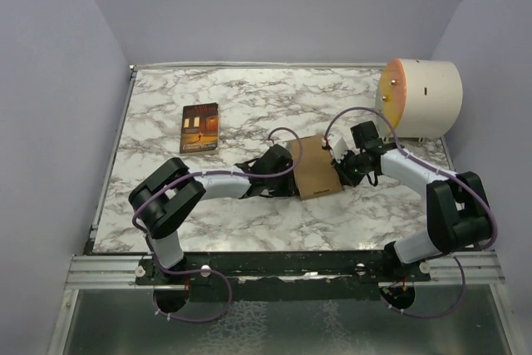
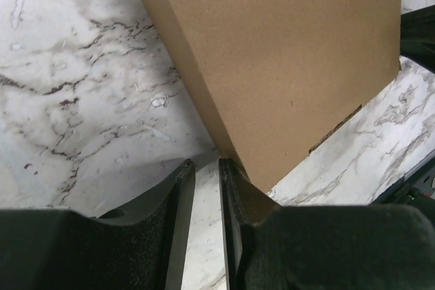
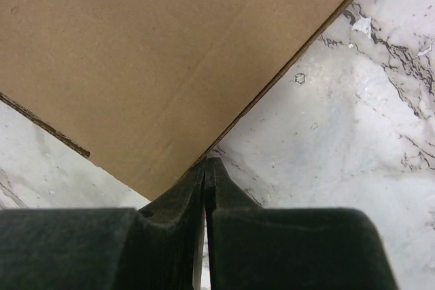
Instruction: Fold the paper box
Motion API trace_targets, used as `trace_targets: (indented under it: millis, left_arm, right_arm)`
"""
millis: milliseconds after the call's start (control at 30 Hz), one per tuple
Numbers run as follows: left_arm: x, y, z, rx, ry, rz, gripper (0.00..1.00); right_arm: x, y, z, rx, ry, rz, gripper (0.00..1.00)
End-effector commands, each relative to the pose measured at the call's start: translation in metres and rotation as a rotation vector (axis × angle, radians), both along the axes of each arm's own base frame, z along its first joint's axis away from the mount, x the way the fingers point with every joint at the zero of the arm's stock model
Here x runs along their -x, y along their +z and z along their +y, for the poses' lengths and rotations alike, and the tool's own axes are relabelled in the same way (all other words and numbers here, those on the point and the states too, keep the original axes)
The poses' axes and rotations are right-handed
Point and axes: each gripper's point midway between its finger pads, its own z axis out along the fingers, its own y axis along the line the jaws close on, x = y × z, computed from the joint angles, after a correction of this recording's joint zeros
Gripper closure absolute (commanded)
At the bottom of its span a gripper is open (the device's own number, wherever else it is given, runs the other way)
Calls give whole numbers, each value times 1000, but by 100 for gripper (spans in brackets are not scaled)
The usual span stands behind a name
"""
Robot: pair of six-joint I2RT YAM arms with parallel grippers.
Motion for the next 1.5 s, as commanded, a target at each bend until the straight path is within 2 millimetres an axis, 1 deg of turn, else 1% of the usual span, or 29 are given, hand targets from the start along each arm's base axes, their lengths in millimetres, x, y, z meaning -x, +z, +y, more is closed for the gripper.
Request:
trace_targets:
  millis: [0,67,133,233,267,333,433,467,567,600,667,733,767,833,933,967,1000,1133,1267,1367,1467]
  left_arm:
    - [-19,12,-31,40,-20,-57,74]
    - [-21,11,-31,21,-28,-60,74]
    - [-21,9,-25,-7,-26,-66,74]
    - [-20,7,-6,-59,-7,-86,73]
    - [-20,6,3,-76,3,-92,73]
    - [-22,12,19,-95,21,-117,72]
    - [-28,33,38,-115,40,-197,71]
    - [-29,41,42,-118,36,-230,71]
    - [-34,67,53,-117,37,-330,70]
    - [-35,79,56,-106,39,-366,70]
    - [-36,91,63,-102,47,-413,61]
    - [-36,100,69,-93,51,-449,55]
    - [-35,104,71,-84,55,-462,54]
    - [-32,108,76,-65,60,-475,49]
    - [-27,114,79,-8,60,-497,46]
    - [-25,116,81,8,65,-502,43]
    - [-24,117,84,24,76,-507,42]
    - [-22,125,98,67,142,-535,26]
    - [-18,134,110,109,183,-572,13]
    - [-14,147,113,148,184,-601,9]
    - [-11,161,111,175,151,-631,8]
  right_arm:
    - [20,17,40,-166,144,37,97]
    - [19,16,40,-161,142,35,97]
    - [10,13,33,-115,98,19,95]
    - [-9,14,16,-26,23,-63,89]
    - [-14,17,11,-9,-4,-91,87]
    - [-24,29,3,-5,-38,-146,81]
    - [-33,46,-8,-20,-76,-210,78]
    - [-35,53,-10,-29,-79,-234,77]
    - [-37,67,-14,-55,-84,-276,75]
    - [-38,73,-14,-64,-79,-294,73]
    - [-40,84,-14,-79,-69,-326,72]
    - [-41,97,-12,-97,-60,-358,72]
    - [-41,102,-10,-111,-52,-370,73]
    - [-41,112,-8,-128,-46,-389,73]
    - [-41,123,-6,-146,-33,-406,73]
    - [-41,127,-6,-151,-29,-412,73]
    - [-41,131,-5,-155,-24,-418,73]
    - [-44,151,-5,-166,0,-449,73]
    - [-47,170,-2,-188,23,-473,73]
    - [-48,184,2,-224,30,-482,73]
    - [-47,197,8,-278,42,-483,72]
